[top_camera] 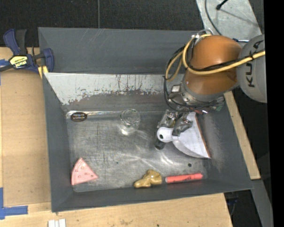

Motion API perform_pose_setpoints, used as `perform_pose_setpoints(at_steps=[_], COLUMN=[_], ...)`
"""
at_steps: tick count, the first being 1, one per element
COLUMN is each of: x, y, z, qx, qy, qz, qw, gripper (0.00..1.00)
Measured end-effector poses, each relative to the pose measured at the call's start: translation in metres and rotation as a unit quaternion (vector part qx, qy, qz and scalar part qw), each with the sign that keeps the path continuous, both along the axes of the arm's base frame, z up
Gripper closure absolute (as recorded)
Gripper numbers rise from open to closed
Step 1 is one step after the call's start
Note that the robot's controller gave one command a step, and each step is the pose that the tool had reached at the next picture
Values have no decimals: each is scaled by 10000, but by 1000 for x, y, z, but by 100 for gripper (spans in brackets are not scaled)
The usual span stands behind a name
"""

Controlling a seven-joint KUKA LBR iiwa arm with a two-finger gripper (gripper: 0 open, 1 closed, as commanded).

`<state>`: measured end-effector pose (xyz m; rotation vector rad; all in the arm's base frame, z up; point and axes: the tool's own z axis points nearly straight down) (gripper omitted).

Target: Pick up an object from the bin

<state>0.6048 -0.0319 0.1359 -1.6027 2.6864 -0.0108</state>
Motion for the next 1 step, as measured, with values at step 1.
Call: perform_pose_setpoints(at_steps=[1], x=[1], y=[-3], z=[-57], qx=[42], qy=[21], qz=[-58], qw=[10000], gripper=[100])
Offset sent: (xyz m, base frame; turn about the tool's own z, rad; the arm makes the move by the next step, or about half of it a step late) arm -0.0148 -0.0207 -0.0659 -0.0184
